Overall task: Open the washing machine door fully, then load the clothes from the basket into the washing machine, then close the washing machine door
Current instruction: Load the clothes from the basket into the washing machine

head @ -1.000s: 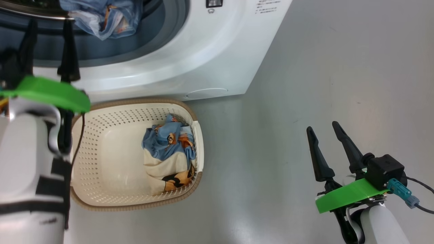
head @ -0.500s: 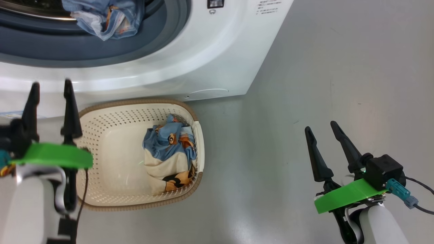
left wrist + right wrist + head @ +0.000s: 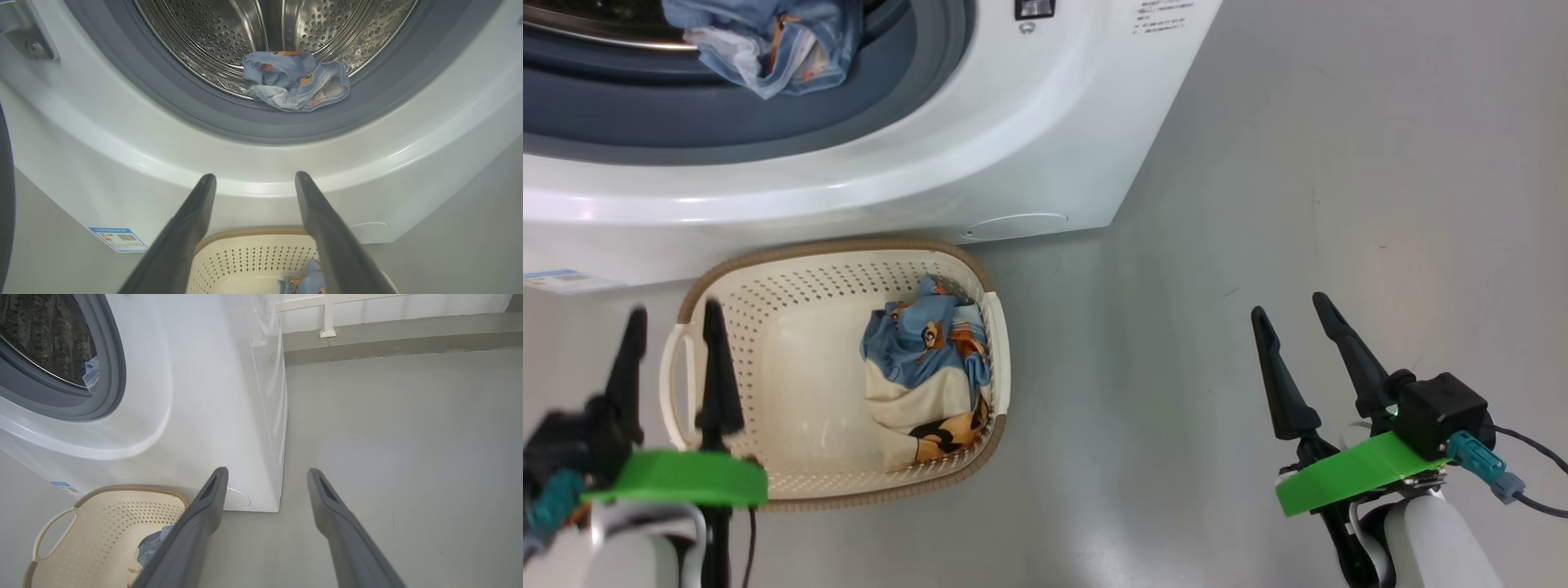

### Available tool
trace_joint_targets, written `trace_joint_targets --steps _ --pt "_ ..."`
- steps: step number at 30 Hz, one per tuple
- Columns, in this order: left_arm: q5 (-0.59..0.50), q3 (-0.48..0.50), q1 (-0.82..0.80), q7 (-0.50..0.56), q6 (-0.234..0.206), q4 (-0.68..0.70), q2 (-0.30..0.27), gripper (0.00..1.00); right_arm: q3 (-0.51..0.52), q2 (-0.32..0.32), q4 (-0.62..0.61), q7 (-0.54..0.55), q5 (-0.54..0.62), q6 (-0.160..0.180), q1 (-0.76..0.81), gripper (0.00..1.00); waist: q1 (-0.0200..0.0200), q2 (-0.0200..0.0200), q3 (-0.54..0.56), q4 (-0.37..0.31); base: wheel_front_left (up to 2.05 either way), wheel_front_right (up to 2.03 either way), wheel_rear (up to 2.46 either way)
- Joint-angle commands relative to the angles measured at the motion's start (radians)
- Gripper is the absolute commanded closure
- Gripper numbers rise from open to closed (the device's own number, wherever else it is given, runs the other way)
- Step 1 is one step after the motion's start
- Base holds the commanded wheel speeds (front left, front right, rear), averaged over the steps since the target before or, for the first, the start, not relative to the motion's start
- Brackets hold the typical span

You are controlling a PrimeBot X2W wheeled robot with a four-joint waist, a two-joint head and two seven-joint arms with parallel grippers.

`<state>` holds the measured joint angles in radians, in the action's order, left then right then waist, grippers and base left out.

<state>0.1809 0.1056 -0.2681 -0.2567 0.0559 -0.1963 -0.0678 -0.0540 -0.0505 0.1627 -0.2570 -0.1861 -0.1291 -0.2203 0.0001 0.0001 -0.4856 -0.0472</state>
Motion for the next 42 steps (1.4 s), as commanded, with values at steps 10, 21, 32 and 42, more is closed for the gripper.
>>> trace_joint_targets --steps 10,21,32,42 --pt "-0.003 0.046 0.135 -0.005 -0.016 0.059 0.009 0.00 -0.032 0.000 -0.022 -0.005 0.000 -0.002 0.017 0.00 -0.0001 -0.0001 0.001 -0.002 0.00 0.00 0.00" --pt "-0.005 0.033 0.205 -0.005 -0.027 0.078 0.016 0.00 -0.035 0.000 -0.019 -0.005 0.001 -0.002 0.011 0.00 -0.0001 -0.0001 0.000 -0.003 0.00 0.00 0.00" --pt "0.013 0.015 0.196 -0.005 -0.036 0.072 0.017 0.00 -0.034 0.000 -0.017 -0.005 -0.002 -0.002 0.009 0.00 -0.0001 -0.0001 -0.001 -0.005 0.00 0.00 0.00" --pt "-0.007 0.024 0.106 -0.005 -0.002 0.080 0.017 0.00 -0.031 0.000 -0.025 -0.005 -0.010 -0.002 0.008 0.00 -0.0001 -0.0001 -0.003 -0.002 0.00 0.00 0.00"
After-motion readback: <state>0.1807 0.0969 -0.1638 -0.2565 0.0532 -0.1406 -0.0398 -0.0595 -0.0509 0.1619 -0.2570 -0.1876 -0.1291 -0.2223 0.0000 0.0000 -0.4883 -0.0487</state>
